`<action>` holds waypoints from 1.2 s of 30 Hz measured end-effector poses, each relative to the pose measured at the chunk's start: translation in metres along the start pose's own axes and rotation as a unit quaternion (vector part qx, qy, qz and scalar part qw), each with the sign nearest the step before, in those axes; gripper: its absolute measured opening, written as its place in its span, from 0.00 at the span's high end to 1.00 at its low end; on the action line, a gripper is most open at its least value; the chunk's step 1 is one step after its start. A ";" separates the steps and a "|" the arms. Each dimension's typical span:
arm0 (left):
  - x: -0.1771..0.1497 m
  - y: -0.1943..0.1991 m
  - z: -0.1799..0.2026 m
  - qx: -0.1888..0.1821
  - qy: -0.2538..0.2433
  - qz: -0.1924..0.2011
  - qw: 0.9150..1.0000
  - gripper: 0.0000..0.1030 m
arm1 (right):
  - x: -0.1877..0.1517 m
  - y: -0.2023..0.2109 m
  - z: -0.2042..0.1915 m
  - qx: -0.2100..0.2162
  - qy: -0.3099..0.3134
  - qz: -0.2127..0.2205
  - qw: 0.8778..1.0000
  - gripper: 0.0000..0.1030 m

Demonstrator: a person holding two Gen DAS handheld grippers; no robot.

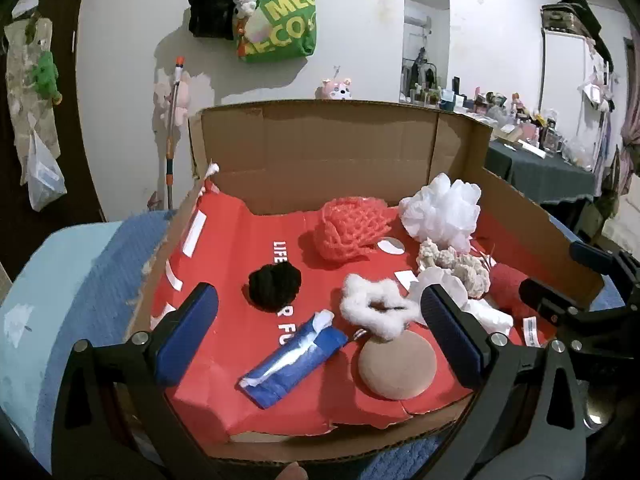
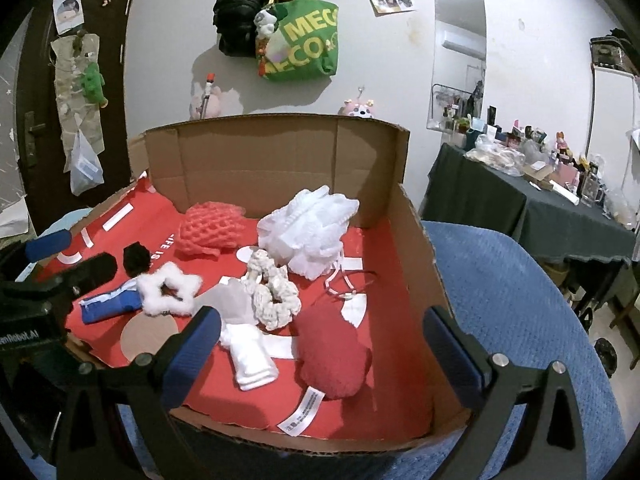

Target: Organize soft objects

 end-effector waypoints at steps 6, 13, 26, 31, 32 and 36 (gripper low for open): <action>-0.008 -0.006 0.001 0.004 0.000 -0.013 1.000 0.00 | -0.003 -0.003 -0.002 -0.011 0.007 -0.001 1.000 0.00; -0.011 -0.006 -0.001 0.007 0.007 -0.013 1.000 0.00 | -0.004 -0.003 -0.002 -0.013 0.006 0.002 1.000 0.00; -0.015 -0.006 0.002 0.007 -0.004 -0.023 1.000 0.00 | -0.003 -0.003 -0.003 -0.009 -0.007 0.004 1.000 0.00; -0.016 -0.010 0.003 0.009 -0.007 -0.030 0.999 0.00 | -0.004 -0.004 -0.002 -0.017 -0.006 0.002 1.000 0.00; -0.016 -0.010 0.003 0.009 -0.007 -0.031 0.999 0.00 | -0.005 -0.004 -0.003 -0.017 -0.004 0.002 1.000 0.00; -0.016 -0.010 0.002 0.009 -0.006 -0.032 0.999 0.00 | -0.006 -0.005 -0.004 -0.019 0.000 0.000 1.000 0.00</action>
Point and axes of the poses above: each gripper's, at about its wrist camera, not at the fingertips, and y roughly against the way its jaws point, z to its right, x to its top, the point moved 6 cm from there along -y, roughly the way its jaws point, and after that the axes turned 2 degrees about -y, right-handed, at the moved point
